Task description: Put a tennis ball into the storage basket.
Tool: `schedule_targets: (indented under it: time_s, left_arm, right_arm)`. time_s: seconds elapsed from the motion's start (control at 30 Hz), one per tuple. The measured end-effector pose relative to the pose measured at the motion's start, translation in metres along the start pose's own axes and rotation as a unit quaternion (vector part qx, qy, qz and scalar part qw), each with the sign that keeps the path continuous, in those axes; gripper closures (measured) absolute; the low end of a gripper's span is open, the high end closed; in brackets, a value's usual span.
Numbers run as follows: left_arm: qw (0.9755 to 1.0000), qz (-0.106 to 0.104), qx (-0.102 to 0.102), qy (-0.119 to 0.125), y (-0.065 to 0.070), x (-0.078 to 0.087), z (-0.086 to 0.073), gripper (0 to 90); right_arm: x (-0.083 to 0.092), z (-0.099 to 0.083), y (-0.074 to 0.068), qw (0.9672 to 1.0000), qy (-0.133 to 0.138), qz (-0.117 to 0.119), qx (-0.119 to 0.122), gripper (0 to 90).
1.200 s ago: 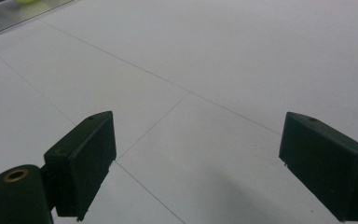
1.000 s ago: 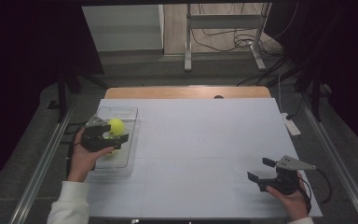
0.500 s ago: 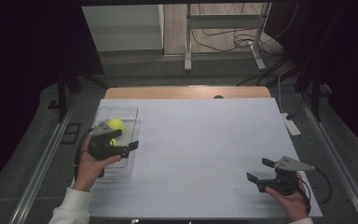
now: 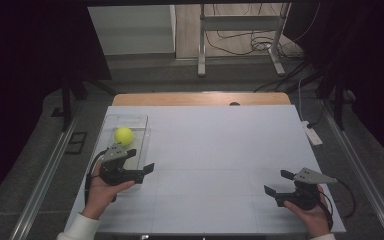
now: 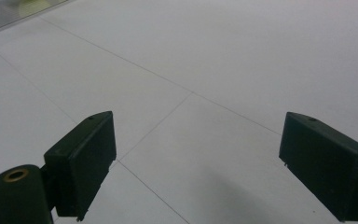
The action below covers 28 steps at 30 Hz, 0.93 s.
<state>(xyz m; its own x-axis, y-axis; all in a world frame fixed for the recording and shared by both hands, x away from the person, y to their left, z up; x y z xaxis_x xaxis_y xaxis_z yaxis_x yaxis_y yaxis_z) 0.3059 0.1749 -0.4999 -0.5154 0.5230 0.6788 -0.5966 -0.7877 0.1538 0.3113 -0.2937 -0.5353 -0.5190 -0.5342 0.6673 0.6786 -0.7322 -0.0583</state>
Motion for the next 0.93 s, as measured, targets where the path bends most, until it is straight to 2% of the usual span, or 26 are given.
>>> schedule_targets:
  time_s: [0.27, 0.37, 0.6, 0.93]
  left_arm:
    - [1.0000, 0.000, 0.004, -0.008, 0.001, -0.001, -0.027, 13.3]
    - [1.0000, 0.002, 0.007, -0.006, 0.000, 0.000, -0.033, 13.4]
    - [1.0000, 0.002, 0.005, -0.001, 0.002, 0.001, -0.034, 13.5]
    - [1.0000, 0.004, -0.001, -0.005, 0.005, -0.002, -0.034, 13.5]
  right_arm:
    - [0.005, 0.003, -0.006, 0.9999, 0.011, 0.005, 0.000, 11.7]
    - [0.004, 0.002, -0.006, 1.0000, 0.008, 0.005, -0.001, 11.7]
    - [0.003, 0.002, -0.006, 1.0000, 0.005, 0.003, -0.001, 11.7]
    - [0.004, 0.003, -0.005, 0.9999, 0.009, 0.004, 0.000, 11.7]
Point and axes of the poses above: each handheld gripper's, and its own axes: x roughly backward along the jaws, z roughly out of its top, y roughly to its right, the point moved 6 cm from there along -x, roughly forward along the jaws, and after that the axes turned 11 degrees about -y, right-handed, at the moved point
